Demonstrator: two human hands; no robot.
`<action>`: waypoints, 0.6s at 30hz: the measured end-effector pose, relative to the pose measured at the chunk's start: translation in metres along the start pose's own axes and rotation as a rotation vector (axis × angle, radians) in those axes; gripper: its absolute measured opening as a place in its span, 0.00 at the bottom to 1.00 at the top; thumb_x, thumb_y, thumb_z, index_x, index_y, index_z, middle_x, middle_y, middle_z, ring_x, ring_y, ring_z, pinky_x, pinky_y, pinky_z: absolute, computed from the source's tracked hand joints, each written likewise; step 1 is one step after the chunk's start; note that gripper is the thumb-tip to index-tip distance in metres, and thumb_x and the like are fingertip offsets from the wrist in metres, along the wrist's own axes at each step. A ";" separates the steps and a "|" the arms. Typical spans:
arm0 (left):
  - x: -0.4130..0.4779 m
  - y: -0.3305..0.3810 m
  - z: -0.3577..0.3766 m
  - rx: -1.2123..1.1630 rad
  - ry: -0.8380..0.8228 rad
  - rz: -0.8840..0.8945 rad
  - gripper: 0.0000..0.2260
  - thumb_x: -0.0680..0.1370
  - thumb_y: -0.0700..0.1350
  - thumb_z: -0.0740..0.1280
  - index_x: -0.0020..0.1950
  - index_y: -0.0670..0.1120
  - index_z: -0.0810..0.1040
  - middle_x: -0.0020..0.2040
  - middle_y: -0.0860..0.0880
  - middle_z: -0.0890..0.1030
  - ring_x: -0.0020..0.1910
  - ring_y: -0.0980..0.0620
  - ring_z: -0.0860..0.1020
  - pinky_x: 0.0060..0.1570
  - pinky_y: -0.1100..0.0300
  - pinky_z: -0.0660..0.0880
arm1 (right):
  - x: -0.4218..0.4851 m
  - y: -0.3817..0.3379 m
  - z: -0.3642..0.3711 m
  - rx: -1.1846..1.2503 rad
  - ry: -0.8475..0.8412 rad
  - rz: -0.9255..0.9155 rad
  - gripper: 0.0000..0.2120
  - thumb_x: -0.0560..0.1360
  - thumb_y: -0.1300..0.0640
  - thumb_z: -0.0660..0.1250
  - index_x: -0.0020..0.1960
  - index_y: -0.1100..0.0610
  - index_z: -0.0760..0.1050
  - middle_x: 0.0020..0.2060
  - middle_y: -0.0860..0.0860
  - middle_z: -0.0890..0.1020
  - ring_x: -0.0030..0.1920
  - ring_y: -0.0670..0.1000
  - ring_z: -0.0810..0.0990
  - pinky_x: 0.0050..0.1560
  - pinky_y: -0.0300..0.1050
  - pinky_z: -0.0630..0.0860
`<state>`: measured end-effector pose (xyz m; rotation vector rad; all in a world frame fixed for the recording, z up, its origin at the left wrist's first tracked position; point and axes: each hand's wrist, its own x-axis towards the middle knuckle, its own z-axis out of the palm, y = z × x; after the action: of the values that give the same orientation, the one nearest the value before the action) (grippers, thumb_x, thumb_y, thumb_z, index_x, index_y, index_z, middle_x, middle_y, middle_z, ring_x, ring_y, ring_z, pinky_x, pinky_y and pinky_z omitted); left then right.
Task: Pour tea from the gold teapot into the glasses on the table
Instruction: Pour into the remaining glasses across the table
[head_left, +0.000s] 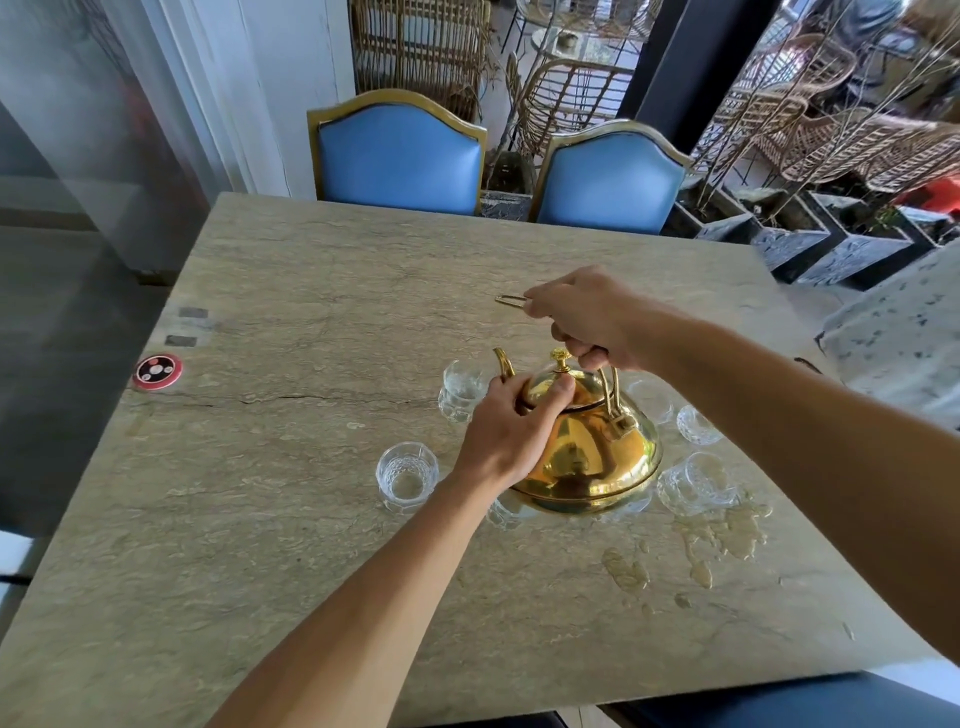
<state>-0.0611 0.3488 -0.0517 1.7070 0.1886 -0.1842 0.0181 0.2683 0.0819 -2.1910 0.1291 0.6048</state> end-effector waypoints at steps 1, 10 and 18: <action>0.001 0.002 0.002 0.016 0.004 0.012 0.19 0.71 0.75 0.62 0.48 0.62 0.77 0.60 0.46 0.81 0.56 0.51 0.82 0.55 0.56 0.77 | -0.002 0.003 -0.004 0.026 0.008 -0.016 0.13 0.80 0.58 0.64 0.63 0.59 0.78 0.26 0.51 0.67 0.22 0.47 0.61 0.21 0.36 0.59; 0.006 0.020 0.036 0.084 -0.004 0.078 0.36 0.67 0.78 0.58 0.56 0.51 0.83 0.60 0.48 0.77 0.59 0.48 0.80 0.60 0.51 0.78 | -0.009 0.025 -0.041 0.105 0.086 -0.018 0.14 0.80 0.59 0.65 0.65 0.53 0.78 0.24 0.50 0.68 0.20 0.46 0.61 0.21 0.35 0.58; 0.010 0.026 0.075 -0.017 -0.084 0.010 0.29 0.70 0.77 0.61 0.57 0.57 0.84 0.61 0.49 0.81 0.59 0.49 0.82 0.65 0.47 0.79 | -0.008 0.036 -0.069 -0.004 0.096 0.044 0.16 0.79 0.59 0.65 0.65 0.63 0.76 0.27 0.52 0.67 0.23 0.47 0.61 0.22 0.36 0.58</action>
<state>-0.0463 0.2715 -0.0401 1.6793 0.1194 -0.2458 0.0267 0.1920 0.0970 -2.2262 0.2269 0.5245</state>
